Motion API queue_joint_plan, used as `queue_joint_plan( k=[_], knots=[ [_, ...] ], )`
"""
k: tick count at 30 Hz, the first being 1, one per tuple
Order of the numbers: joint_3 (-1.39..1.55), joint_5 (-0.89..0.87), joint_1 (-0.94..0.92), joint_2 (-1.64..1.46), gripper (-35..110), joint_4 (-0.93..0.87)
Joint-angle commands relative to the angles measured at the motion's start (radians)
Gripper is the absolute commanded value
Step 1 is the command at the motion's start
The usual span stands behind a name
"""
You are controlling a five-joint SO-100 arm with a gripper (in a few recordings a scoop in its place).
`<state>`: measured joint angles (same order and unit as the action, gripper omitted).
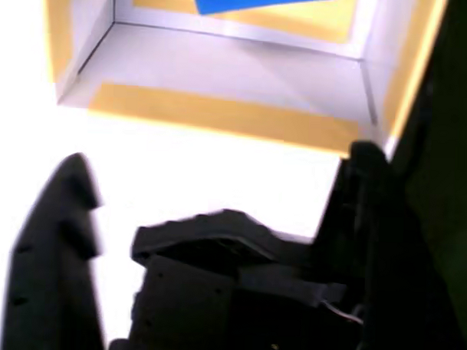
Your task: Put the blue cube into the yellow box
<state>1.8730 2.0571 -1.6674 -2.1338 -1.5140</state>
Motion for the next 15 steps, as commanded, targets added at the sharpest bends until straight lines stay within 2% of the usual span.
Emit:
queue_joint_plan(
  k=[1,7,15],
  knots=[
    [-0.107,0.017,0.021,-0.115,14,-0.008],
    [-0.089,-0.046,0.202,-0.193,5,0.002],
    [0.087,-0.21,0.624,-0.405,0,0.169]
  ],
)
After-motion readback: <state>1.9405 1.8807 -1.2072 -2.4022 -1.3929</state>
